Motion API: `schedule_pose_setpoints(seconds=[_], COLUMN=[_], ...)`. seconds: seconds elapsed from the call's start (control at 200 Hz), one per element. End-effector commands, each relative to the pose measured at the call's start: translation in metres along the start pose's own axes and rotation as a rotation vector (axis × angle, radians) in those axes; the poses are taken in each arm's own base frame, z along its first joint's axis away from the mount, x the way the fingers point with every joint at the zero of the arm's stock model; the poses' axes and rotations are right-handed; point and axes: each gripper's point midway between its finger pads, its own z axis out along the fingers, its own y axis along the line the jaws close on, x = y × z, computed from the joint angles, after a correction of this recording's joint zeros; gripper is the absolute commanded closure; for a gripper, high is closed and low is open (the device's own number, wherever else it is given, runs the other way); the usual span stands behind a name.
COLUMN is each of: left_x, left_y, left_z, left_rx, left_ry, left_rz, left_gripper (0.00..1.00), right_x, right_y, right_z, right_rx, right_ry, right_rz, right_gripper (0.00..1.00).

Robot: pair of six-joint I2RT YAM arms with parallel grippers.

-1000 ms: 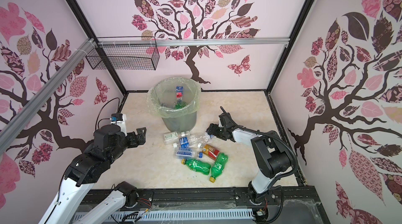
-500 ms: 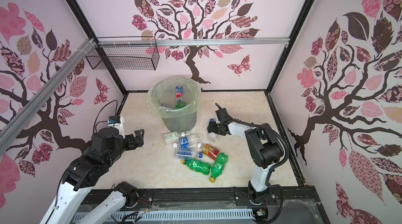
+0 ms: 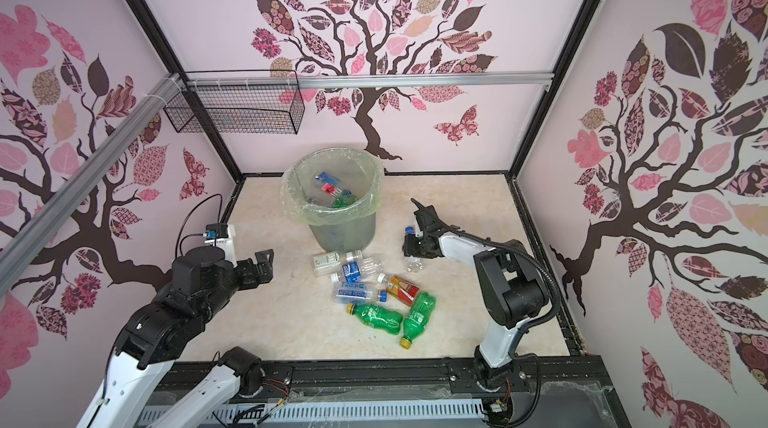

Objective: Throw the plastic bottles in the bin
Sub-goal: 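Lift the water bottle with the right gripper over the bin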

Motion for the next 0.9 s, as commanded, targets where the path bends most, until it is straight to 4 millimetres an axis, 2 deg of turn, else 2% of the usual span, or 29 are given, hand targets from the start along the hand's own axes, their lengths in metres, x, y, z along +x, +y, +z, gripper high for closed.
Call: schedule_pose_setpoints(seconds=[0.0, 0.22, 0.375, 0.46, 0.625, 0.765, 0.895], left_x=[0.009, 0.012, 0.015, 0.015, 0.015, 0.016, 0.019], left_y=[0.007, 0.007, 0.008, 0.007, 0.004, 0.006, 0.006], left_z=[0.004, 0.003, 0.005, 0.005, 0.007, 0.006, 0.005], left_rx=[-0.028, -0.021, -0.022, -0.019, -0.005, -0.007, -0.004], left_ry=[0.007, -0.001, 0.003, 0.001, 0.000, 0.000, 0.002], left_rz=[-0.007, -0.031, -0.033, -0.037, -0.051, -0.061, -0.061], left_gripper=[0.02, 0.02, 0.02, 0.02, 0.03, 0.03, 0.03], right_x=[-0.028, -0.055, -0.062, -0.061, -0.053, -0.047, -0.049], right_y=[0.017, 0.047, 0.065, 0.075, 0.094, 0.107, 0.128], right_z=[-0.042, -0.117, -0.180, -0.208, -0.240, -0.258, -0.271], right_rx=[-0.045, -0.163, -0.247, -0.292, -0.405, -0.488, -0.585], right_ry=[-0.110, -0.312, -0.500, -0.556, -0.614, -0.643, -0.625], right_rz=[-0.046, -0.091, -0.158, -0.203, -0.267, -0.302, -0.350], right_gripper=[0.45, 0.49, 0.49, 0.49, 0.49, 0.49, 0.50])
